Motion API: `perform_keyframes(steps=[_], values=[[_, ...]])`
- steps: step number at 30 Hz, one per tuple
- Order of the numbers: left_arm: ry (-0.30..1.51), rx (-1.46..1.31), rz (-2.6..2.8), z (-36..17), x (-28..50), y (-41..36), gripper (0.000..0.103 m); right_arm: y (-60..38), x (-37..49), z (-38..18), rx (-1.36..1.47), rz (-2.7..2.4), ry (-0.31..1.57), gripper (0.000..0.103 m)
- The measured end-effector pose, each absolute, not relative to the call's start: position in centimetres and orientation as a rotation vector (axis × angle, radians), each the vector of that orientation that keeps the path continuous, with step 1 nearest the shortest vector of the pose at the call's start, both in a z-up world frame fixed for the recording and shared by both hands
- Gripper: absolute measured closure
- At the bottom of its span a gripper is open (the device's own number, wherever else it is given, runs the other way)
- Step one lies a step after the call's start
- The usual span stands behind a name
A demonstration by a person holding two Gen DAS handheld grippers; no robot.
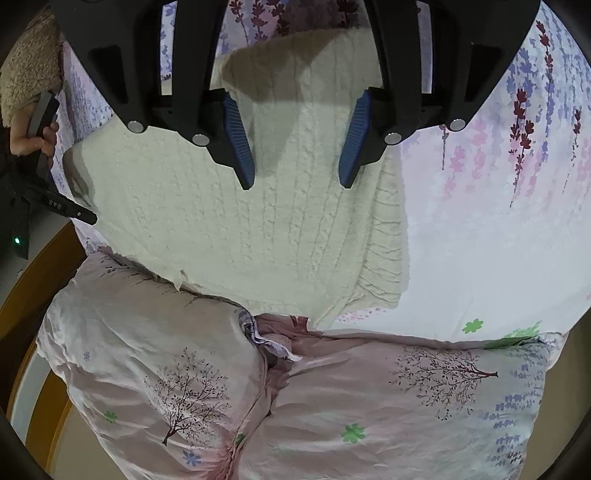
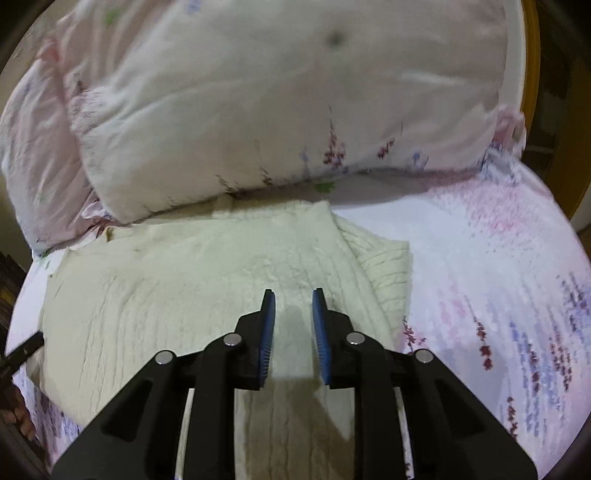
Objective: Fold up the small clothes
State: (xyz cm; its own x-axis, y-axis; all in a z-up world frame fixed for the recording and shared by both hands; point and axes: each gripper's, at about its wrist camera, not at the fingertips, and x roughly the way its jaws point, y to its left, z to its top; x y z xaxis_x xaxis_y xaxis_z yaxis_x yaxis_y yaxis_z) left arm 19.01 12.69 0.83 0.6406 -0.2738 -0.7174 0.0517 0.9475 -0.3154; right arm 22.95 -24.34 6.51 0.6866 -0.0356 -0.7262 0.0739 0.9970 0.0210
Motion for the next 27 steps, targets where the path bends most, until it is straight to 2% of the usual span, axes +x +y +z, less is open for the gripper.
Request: perform_keyframes(steps=[4,9,11,14,22,27], values=[[0.849,-0.269,-0.192,0.6,19.0,12.6,0.052,-25.4,23.9,4.8,0.056,-0.106,0.880,0.080],[0.848,-0.291,-0.197,1.0,18.7,12.8,0.050,-24.9,23.8,5.8,0.067,-0.107,0.863,0.078],[0.828,-0.360,-0.208,1.6,18.1,13.9,0.049,-23.8,23.1,6.3,0.043,-0.078,0.837,0.069],[0.796,-0.447,-0.187,2.1,17.7,15.8,0.038,-21.7,21.7,7.2,0.033,-0.010,0.799,0.061],[0.852,-0.720,-0.126,0.3,19.1,20.1,0.036,-13.3,20.9,5.7,-0.075,0.180,0.825,0.060],[0.882,-0.772,-0.123,-0.6,19.2,20.3,0.033,-11.2,21.6,4.8,-0.096,0.208,0.833,0.060]])
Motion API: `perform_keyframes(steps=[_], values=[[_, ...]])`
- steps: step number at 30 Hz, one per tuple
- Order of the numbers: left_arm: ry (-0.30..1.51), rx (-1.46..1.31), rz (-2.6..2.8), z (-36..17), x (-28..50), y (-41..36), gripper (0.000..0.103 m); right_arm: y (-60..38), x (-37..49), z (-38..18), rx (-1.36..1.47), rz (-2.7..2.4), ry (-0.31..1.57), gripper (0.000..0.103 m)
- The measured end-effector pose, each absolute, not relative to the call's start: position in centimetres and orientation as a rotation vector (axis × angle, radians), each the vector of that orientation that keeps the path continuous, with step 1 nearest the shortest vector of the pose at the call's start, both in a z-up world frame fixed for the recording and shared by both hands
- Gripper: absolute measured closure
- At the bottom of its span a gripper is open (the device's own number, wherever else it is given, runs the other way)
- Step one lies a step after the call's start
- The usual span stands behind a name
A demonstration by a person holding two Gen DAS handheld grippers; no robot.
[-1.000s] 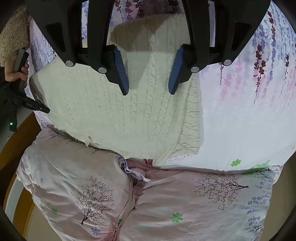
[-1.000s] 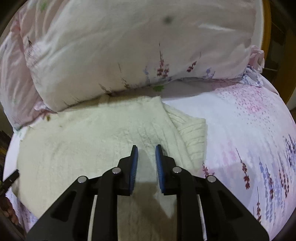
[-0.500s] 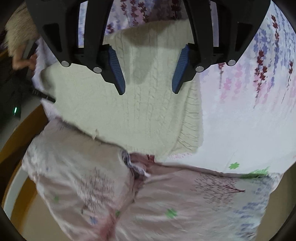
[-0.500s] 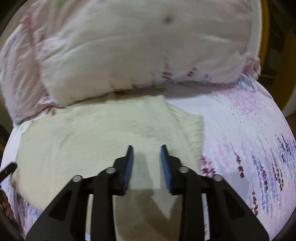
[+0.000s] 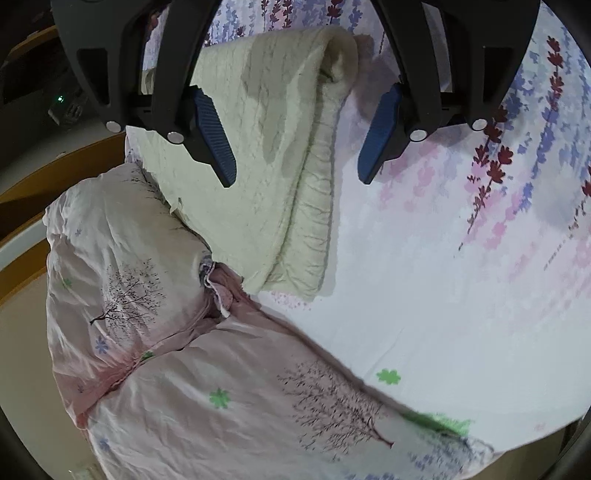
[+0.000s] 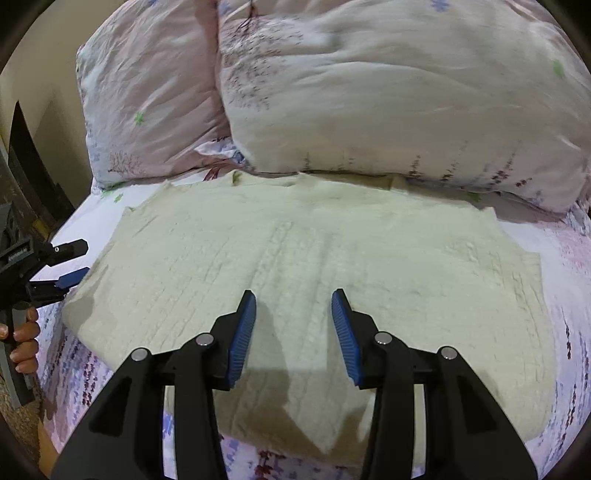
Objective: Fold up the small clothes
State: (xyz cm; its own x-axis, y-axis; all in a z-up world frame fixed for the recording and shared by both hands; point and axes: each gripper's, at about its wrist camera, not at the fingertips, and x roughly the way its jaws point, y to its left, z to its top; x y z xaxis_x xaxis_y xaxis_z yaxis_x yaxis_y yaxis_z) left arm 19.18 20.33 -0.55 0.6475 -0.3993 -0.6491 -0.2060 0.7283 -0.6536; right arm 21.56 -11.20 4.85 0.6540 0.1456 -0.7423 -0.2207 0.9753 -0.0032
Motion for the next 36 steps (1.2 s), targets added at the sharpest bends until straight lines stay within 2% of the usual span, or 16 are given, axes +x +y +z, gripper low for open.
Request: perform_keyframes(steps=[15,20,23,26,28,36], values=[[0.888,-0.827,-0.185,-1.0,20.6,19.1,0.031,-11.2,21.4,3.3,-0.125,0.186,0.829,0.056],[0.890,-0.854,-0.200,-0.9,21.3,18.8,0.034,-11.2,21.2,3.1,-0.129,0.185,0.813,0.056],[0.896,-0.870,-0.209,-0.9,21.7,18.5,0.042,-11.3,21.2,3.1,-0.120,0.186,0.809,0.056],[0.920,-0.894,-0.234,-1.2,22.4,18.2,0.060,-11.4,21.3,3.0,-0.114,0.191,0.811,0.056],[0.924,-0.900,-0.240,-1.2,22.7,17.9,0.075,-11.5,21.3,3.0,-0.113,0.194,0.813,0.056],[0.842,-0.838,-0.272,1.7,22.6,16.9,0.084,-11.4,21.2,2.9,-0.102,0.197,0.813,0.056]])
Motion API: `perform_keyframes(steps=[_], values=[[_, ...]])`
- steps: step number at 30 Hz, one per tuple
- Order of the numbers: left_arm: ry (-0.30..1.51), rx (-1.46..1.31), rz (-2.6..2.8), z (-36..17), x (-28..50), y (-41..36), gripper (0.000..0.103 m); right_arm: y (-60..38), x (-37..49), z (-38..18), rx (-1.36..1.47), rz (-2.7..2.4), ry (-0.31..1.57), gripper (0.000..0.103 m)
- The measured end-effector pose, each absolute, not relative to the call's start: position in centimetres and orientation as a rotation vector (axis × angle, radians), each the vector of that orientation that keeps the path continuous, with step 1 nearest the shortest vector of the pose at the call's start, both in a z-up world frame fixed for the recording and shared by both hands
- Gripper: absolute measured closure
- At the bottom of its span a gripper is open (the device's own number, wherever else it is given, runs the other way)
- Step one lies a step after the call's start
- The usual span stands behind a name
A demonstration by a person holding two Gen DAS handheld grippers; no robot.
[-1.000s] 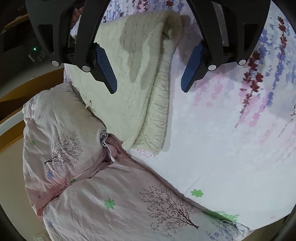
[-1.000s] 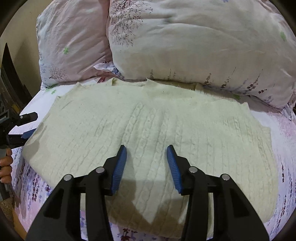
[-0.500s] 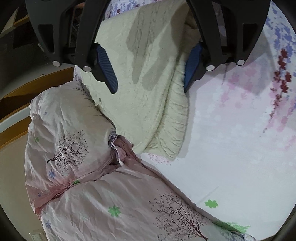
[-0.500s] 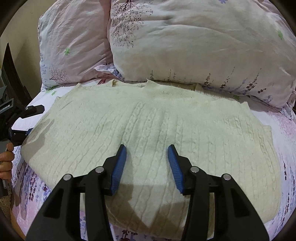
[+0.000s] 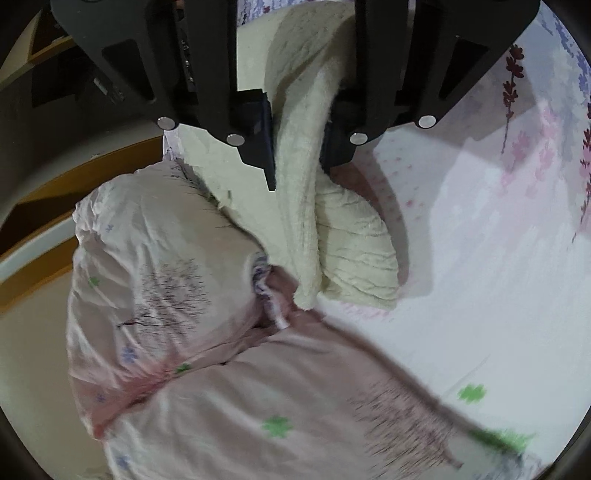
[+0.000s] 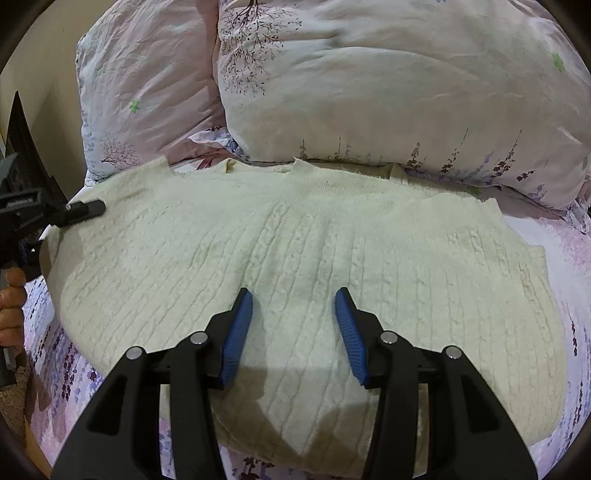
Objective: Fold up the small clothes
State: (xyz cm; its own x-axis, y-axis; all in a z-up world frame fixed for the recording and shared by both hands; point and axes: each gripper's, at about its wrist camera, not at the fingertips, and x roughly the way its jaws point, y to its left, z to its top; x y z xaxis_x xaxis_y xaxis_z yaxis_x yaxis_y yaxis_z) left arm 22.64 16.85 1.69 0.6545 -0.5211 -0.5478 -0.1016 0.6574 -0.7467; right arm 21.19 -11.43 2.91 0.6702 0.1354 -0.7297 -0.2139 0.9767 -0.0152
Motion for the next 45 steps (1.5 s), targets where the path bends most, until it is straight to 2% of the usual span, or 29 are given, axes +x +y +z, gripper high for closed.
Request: perform_keyframes(steps=[4,8,11,14,21,33,40,44,45], values=[[0.802,-0.818,-0.303,3.7,22.6,15.3,0.084,-11.7,21.2,3.1,-0.086,0.212,0.821,0.056],[0.765,-0.800,-0.342,5.7,22.7,12.9,0.085,-15.0,20.5,5.1,0.068,0.228,0.819,0.055],[0.742,-0.780,-0.365,7.2,22.9,10.7,0.085,-18.3,19.1,7.0,0.110,0.173,0.758,0.049],[0.729,-0.763,-0.383,8.1,23.2,8.6,0.085,-21.7,17.6,8.1,0.148,0.106,0.722,0.047],[0.735,-0.723,-0.440,9.2,23.9,3.0,0.085,-27.0,16.0,7.7,0.242,0.030,0.719,0.047],[0.766,-0.554,-0.473,8.8,24.4,-6.1,0.088,-30.2,14.6,7.0,0.291,-0.002,0.696,0.047],[0.916,-0.392,-0.509,4.3,25.5,-13.6,0.089,-32.0,14.5,6.4,0.351,-0.023,0.705,0.047],[0.916,-0.340,-0.638,4.6,25.1,-15.0,0.085,-32.6,14.6,6.9,0.384,-0.004,0.703,0.047],[0.908,-0.337,-0.712,5.2,24.6,-14.9,0.077,-32.7,14.7,7.2,0.395,0.010,0.701,0.047]])
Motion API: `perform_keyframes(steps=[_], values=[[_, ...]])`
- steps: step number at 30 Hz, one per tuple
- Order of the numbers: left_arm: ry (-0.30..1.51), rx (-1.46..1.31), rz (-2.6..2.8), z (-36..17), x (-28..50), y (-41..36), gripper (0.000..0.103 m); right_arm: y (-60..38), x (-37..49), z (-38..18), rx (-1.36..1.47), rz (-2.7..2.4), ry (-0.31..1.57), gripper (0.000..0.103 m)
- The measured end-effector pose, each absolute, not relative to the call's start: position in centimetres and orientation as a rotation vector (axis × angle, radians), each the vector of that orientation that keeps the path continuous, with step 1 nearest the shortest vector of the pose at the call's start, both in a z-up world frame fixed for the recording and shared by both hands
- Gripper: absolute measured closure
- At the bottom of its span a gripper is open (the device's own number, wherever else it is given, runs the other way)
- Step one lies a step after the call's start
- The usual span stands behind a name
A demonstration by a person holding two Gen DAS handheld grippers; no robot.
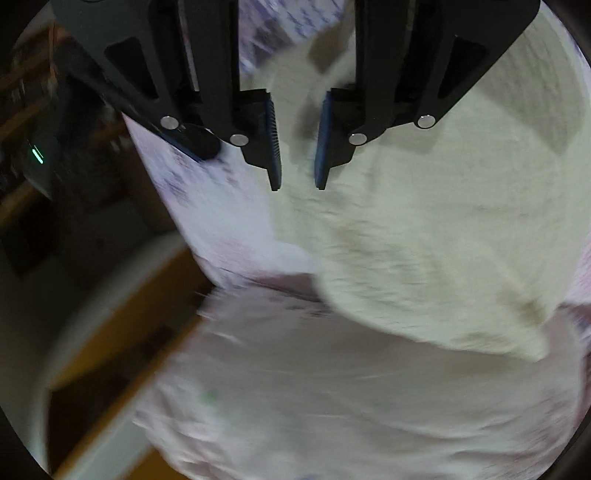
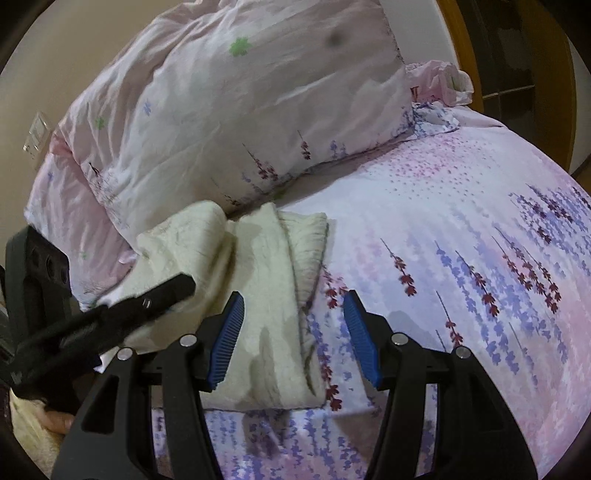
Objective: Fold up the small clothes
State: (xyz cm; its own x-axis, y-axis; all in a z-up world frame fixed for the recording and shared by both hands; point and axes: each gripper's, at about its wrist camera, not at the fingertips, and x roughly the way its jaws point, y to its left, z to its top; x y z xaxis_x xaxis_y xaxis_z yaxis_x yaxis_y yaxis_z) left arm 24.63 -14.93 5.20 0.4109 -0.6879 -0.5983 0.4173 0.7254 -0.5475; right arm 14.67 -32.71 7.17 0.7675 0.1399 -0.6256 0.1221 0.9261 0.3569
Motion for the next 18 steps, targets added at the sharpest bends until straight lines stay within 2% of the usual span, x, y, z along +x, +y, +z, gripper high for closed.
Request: perform_keyframes(steps=[1,3,7,11,16,18], values=[[0.901,-0.345,-0.751,5.7,24.3,-14.6,0.054,-32.7,14.8,7.4,0.408,0.025,0.699,0.047],[0.867,-0.373,-0.789,6.7,23.1,-13.2,0.030,-32.7,15.2,8.0,0.452,0.081,0.700,0.046],[0.725,-0.447,-0.656,8.9,20.9,-6.7,0.022,-31.8,17.1,8.6,0.539,0.254,0.767,0.035],[0.717,-0.468,-0.405,7.6,21.1,-1.6,0.020,-30.5,20.1,7.5,0.587,0.306,0.877,0.035],[0.794,-0.514,-0.357,4.4,21.9,0.1,0.020,-28.9,22.5,5.5,0.628,0.315,0.972,0.035],[0.812,-0.505,-0.371,3.7,21.7,0.1,0.020,-28.4,23.0,5.4,0.610,0.301,0.971,0.040]])
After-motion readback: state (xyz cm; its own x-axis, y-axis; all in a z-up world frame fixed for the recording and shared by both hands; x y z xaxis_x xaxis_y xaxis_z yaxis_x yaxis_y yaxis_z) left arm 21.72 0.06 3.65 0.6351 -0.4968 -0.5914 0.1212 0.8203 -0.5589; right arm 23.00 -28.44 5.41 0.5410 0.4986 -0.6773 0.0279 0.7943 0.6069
